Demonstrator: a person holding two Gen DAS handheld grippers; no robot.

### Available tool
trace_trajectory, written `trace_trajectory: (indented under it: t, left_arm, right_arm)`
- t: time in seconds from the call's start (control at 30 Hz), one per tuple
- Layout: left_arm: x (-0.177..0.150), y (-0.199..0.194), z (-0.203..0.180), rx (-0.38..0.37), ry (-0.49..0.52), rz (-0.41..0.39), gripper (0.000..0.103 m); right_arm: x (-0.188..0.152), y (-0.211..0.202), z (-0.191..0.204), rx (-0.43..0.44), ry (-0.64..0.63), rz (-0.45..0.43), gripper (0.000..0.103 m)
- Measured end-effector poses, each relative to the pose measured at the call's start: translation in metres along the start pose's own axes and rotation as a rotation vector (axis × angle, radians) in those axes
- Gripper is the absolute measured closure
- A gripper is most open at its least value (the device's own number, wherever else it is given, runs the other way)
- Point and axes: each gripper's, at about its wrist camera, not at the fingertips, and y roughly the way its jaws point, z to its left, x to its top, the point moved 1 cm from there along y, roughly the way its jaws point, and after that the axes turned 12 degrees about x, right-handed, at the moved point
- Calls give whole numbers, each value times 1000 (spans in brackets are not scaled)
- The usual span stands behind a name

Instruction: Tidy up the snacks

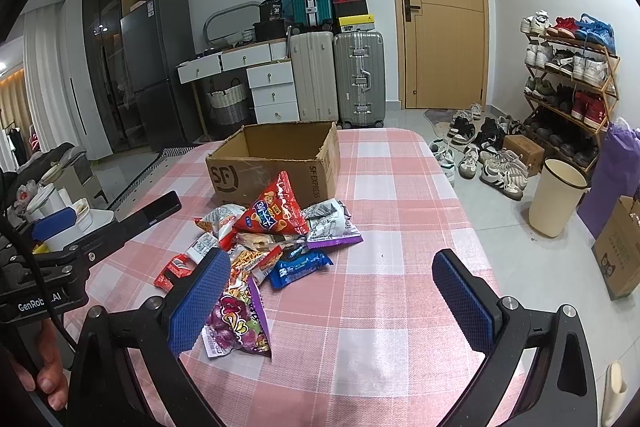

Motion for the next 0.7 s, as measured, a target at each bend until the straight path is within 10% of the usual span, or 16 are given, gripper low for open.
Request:
trace_trajectory:
  t: [0.7]
  left_arm:
    - [-7, 9, -3, -32, -6, 37, 1]
  right_arm:
    - [-6, 8, 5, 54, -27, 10, 1]
